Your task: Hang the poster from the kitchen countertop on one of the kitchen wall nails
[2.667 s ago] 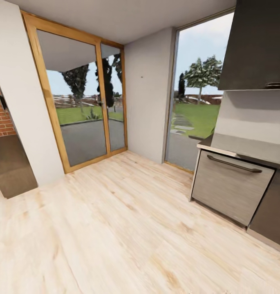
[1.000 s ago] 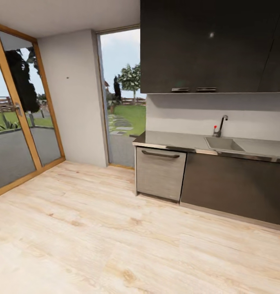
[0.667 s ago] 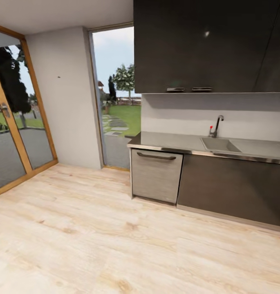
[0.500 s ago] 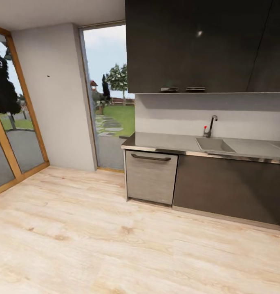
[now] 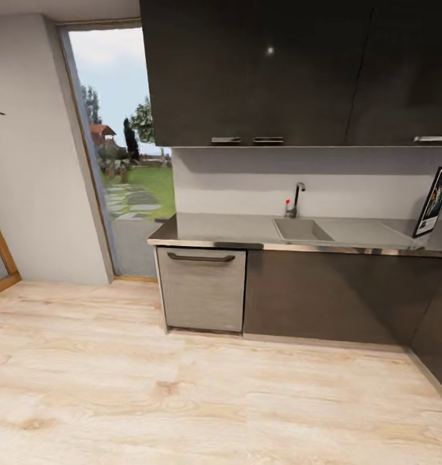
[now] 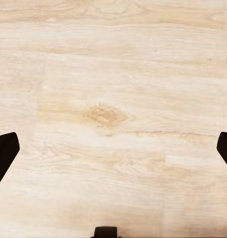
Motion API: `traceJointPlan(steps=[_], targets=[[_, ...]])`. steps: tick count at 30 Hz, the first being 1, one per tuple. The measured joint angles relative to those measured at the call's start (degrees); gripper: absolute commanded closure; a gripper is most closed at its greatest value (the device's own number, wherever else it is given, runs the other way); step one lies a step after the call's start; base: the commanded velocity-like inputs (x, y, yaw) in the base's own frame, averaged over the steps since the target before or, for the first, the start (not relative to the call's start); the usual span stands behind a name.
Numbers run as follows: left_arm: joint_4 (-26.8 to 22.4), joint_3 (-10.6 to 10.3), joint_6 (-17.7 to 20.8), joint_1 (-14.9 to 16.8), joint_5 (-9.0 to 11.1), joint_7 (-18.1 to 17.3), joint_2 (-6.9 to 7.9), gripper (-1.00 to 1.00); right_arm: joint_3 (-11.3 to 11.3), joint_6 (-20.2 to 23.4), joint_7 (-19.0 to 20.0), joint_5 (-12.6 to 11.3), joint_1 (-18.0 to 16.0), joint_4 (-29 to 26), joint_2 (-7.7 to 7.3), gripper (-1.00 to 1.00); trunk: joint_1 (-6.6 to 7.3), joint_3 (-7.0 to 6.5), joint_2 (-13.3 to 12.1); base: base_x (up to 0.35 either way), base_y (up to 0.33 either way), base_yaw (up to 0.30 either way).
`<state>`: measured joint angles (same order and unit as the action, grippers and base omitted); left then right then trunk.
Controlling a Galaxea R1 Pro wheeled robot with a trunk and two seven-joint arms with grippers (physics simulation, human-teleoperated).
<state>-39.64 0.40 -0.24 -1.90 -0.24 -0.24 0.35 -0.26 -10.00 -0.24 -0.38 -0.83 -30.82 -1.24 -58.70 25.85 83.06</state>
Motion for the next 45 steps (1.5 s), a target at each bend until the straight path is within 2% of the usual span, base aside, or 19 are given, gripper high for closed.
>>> traceJointPlan(steps=[22,45], targets=[[-0.08,0.0,0.0,0.0,0.0,0.0,0.0,-1.0,0.0,0.0,0.0,0.06,0.0,0.0,0.0,-1.0,0.0,0.0,0.0,0.307,-0.181,-0.29],[-0.09,0.15,0.0,-0.01,0.0,0.0,0.01,-1.0,0.03,-0.01,0.0,0.28,-0.02,0.02,0.0,-1.0,0.0,0.0,0.0,0.297,-0.191,-0.014]])
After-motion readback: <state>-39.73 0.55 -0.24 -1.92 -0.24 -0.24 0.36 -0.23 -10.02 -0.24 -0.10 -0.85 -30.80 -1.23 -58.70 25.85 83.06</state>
